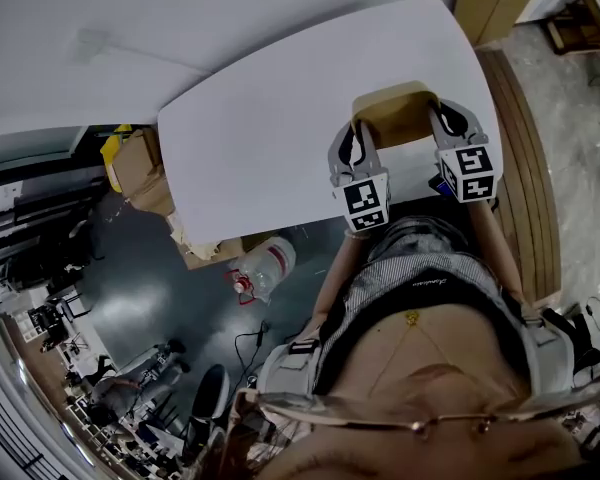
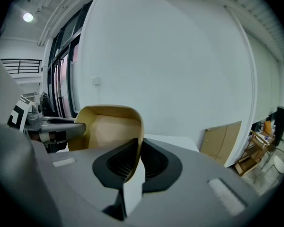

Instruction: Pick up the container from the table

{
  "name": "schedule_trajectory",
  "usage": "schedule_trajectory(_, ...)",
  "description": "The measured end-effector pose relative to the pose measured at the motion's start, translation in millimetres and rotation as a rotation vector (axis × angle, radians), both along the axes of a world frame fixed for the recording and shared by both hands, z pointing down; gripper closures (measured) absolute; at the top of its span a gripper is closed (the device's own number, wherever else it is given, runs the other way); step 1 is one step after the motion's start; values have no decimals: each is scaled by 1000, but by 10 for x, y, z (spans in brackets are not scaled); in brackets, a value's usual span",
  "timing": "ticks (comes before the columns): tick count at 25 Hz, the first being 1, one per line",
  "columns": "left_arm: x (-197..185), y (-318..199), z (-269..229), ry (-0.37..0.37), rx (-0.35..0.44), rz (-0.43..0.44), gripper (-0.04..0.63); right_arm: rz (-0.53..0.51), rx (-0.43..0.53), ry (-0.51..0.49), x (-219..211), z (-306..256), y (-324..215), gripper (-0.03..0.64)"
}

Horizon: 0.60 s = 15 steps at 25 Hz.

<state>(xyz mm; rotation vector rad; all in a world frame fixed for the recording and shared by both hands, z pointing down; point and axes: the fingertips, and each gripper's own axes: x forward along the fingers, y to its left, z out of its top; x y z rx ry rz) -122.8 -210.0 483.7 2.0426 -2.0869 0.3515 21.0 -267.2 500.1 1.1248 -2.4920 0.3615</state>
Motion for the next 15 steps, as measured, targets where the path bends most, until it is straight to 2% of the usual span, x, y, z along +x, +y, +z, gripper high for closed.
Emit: schedule_trajectory(15,-35,-79,68,10,-24,-4,572,-5,-18,18,-37,57,-72,572)
